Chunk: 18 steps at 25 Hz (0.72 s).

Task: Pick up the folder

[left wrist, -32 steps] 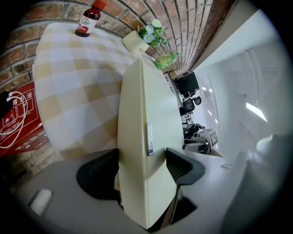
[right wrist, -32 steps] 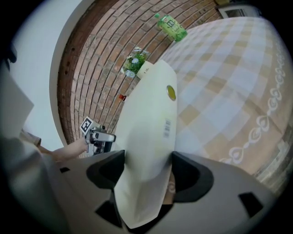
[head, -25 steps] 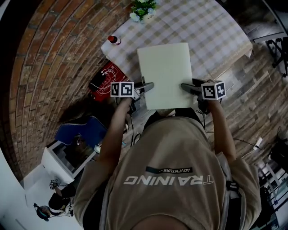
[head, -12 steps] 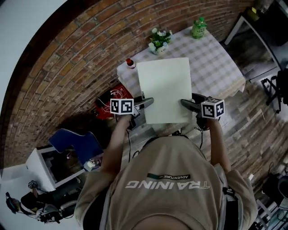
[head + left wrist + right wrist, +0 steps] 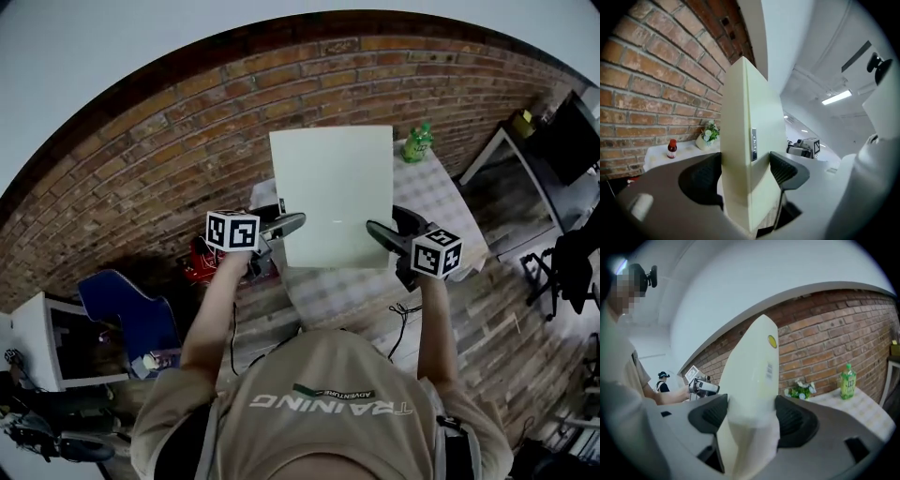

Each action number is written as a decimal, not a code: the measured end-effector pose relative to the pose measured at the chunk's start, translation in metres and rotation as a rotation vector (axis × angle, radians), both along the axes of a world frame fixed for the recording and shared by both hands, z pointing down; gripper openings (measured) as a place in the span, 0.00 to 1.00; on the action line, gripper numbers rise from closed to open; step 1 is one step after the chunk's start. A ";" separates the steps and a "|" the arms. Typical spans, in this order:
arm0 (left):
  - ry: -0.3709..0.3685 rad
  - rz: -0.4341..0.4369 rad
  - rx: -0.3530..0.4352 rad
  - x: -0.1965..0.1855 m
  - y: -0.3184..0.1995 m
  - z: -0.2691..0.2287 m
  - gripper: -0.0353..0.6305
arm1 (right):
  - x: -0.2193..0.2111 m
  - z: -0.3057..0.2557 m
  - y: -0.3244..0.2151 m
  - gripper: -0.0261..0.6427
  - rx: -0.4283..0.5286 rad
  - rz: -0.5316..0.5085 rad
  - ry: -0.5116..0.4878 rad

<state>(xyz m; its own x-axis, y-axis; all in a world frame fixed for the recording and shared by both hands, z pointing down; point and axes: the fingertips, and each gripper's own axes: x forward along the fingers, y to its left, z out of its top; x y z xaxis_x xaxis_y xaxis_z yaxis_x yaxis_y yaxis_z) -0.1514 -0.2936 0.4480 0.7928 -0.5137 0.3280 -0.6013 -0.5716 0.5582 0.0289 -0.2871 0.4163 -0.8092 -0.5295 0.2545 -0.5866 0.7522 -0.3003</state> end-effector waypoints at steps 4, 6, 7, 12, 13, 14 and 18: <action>-0.025 -0.013 0.127 -0.008 -0.014 -0.054 0.51 | -0.009 -0.048 -0.015 0.47 0.105 -0.023 0.002; -0.035 -0.025 0.191 -0.012 -0.021 -0.081 0.51 | -0.012 -0.068 -0.021 0.47 0.146 -0.024 -0.027; -0.039 -0.030 0.219 -0.012 -0.024 -0.092 0.52 | -0.011 -0.077 -0.022 0.47 0.164 -0.022 -0.033; -0.050 -0.033 0.326 -0.005 -0.027 -0.135 0.51 | -0.005 -0.116 -0.025 0.47 0.264 -0.013 -0.016; -0.053 -0.036 0.343 -0.005 -0.028 -0.142 0.52 | -0.005 -0.124 -0.026 0.47 0.286 -0.012 -0.013; -0.056 -0.039 0.360 -0.006 -0.028 -0.149 0.52 | -0.006 -0.131 -0.026 0.47 0.305 -0.011 -0.010; -0.055 -0.047 0.418 -0.008 -0.025 -0.174 0.52 | -0.009 -0.154 -0.023 0.47 0.352 -0.019 -0.020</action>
